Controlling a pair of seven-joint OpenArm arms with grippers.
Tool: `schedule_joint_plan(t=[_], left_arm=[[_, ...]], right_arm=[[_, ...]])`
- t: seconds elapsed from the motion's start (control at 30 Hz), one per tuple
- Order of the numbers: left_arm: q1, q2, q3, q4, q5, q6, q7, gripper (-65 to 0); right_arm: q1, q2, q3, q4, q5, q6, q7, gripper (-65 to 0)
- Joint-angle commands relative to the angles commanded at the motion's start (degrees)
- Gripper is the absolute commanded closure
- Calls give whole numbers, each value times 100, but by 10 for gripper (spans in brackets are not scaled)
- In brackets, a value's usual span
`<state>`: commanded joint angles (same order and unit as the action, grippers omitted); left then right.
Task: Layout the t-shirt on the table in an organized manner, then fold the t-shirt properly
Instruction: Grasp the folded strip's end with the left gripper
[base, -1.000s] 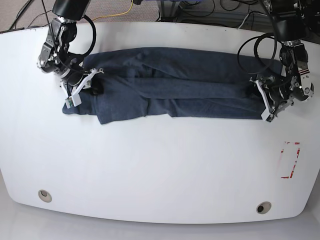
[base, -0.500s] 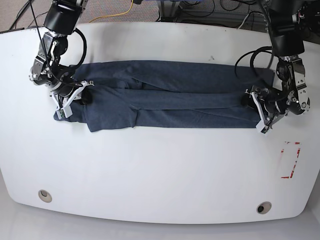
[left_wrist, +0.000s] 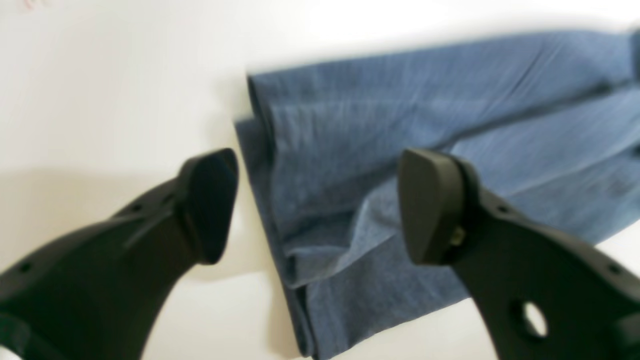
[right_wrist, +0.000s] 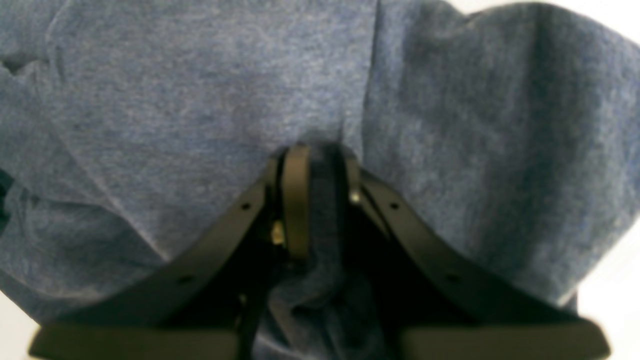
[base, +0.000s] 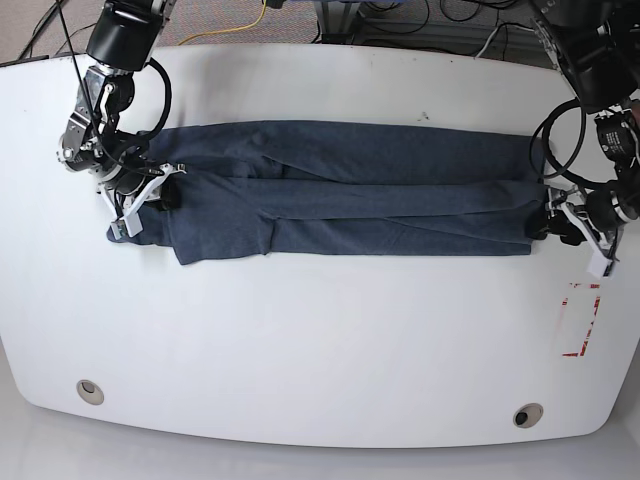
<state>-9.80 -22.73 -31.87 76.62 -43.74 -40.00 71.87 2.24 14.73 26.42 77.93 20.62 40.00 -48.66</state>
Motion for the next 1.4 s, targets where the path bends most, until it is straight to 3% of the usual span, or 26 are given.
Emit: schedule_joint_plan(t=[0.57,0.73,0.97,1.1,1.33,1.4], left_arm=[[211,9,-9,-835,18,0,-211,-492],[255,26,0,-1020,229,0,-264,-492],[246,325,9,-1037,580,0,-264,-488],[176,501,255,-1029,668,0,-264,-435],[149,527,475,-1020,659,0,-264,-372],[141,580,475,-1020,659,0,-264,-322]], right_arm=[[-9,0,0,0,0,0,-9,-95],[-9,-9,0,0,26,0,-9,-95],[-9,-9,0,0,44,0,-9,-95],[-9,-18,0,0,53,0,-9,-95],[-9,-18,0,0,53,0,-9,-95],[-9,-18,0,0,53,0,-9,-95]])
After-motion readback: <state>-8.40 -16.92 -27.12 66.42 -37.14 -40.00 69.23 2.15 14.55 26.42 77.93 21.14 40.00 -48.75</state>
